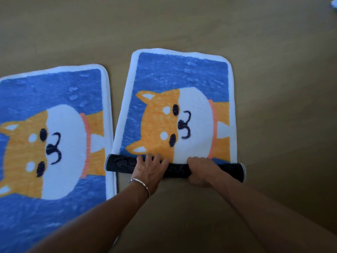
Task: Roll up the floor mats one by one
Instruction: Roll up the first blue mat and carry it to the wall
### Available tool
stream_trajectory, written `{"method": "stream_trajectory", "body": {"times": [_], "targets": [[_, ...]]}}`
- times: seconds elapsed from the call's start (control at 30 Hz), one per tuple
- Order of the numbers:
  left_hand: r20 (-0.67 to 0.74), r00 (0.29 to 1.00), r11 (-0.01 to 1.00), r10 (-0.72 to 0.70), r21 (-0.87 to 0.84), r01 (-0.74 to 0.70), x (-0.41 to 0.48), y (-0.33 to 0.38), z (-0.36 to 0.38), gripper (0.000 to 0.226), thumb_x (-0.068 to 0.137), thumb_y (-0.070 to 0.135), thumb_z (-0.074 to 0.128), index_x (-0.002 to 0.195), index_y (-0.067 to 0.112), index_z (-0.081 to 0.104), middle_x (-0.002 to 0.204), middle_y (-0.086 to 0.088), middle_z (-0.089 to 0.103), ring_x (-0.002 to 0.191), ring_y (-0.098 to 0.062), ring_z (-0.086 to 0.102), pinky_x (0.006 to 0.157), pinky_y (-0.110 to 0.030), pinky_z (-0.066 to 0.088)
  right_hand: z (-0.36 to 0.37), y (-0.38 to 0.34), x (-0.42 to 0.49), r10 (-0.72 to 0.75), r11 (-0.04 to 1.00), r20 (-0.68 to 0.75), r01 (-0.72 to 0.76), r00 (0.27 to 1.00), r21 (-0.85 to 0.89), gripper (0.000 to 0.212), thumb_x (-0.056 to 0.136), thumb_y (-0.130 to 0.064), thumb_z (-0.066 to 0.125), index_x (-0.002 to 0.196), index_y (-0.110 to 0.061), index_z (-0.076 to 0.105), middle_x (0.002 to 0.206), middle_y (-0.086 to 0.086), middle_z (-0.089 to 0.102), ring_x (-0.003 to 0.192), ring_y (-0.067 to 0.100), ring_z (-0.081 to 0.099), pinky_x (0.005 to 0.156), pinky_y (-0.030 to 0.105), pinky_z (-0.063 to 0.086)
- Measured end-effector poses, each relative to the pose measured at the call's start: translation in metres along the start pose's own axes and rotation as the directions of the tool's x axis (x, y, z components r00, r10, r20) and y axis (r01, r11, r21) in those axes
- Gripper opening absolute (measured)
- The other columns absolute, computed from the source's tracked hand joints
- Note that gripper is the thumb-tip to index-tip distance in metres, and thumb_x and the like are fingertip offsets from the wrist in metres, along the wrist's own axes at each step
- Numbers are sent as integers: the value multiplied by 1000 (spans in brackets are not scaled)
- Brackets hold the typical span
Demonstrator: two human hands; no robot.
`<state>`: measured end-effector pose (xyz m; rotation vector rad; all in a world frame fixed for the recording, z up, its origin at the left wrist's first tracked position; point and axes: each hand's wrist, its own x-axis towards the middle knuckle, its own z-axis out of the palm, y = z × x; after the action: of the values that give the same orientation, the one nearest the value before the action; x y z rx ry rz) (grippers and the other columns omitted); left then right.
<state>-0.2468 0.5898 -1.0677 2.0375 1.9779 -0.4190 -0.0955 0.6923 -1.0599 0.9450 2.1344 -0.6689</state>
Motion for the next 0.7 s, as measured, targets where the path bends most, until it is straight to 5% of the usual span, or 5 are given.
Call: {"method": "stream_trajectory", "body": {"times": [0.07,0.2,0.37,0.53,0.7], "targets": [[114,992,999,-53,13,51,6,5,-4,45,76,15,63,115,19,41,112,-7,48,101,-30,49,82,-42,40,6,-1,-9,16,999,-3,-16,1000,36,34,85,-20,53,117,-13,43,117,8,50,108,26,49,91,36,39],[278,959,997,-63,-27,74,25,5,-19,40,84,27,58,120,22,44,118,-4,53,111,-27,51,92,-43,37,35,-6,-25,-80,980,-366,7,927,-197,65,59,-22,78,117,-15,50,100,7,51,90,25,51,84,43,46],[331,943,995,20,-99,13,24,2,-24,41,81,29,56,118,20,43,114,-4,56,106,-29,56,86,-40,40,32,-6,-19,-18,997,-336,-7,942,-73,48,81,-16,59,124,-19,39,117,5,45,109,25,43,96,40,35],[37,959,957,279,66,-281,12,-7,-12,55,74,28,53,126,20,36,110,-6,48,96,-27,48,70,-35,34,19,1,-19,13,1000,-268,-6,963,27,38,80,-20,55,117,-20,44,115,4,47,109,25,43,93,38,34],[289,945,988,152,-59,-141,34,7,-21,46,80,22,61,121,18,40,116,-8,51,105,-28,53,79,-38,45,36,-2,-22,-52,984,-373,-16,926,-178,67,60,-18,74,118,-16,42,106,9,48,95,28,48,89,44,42]]}}
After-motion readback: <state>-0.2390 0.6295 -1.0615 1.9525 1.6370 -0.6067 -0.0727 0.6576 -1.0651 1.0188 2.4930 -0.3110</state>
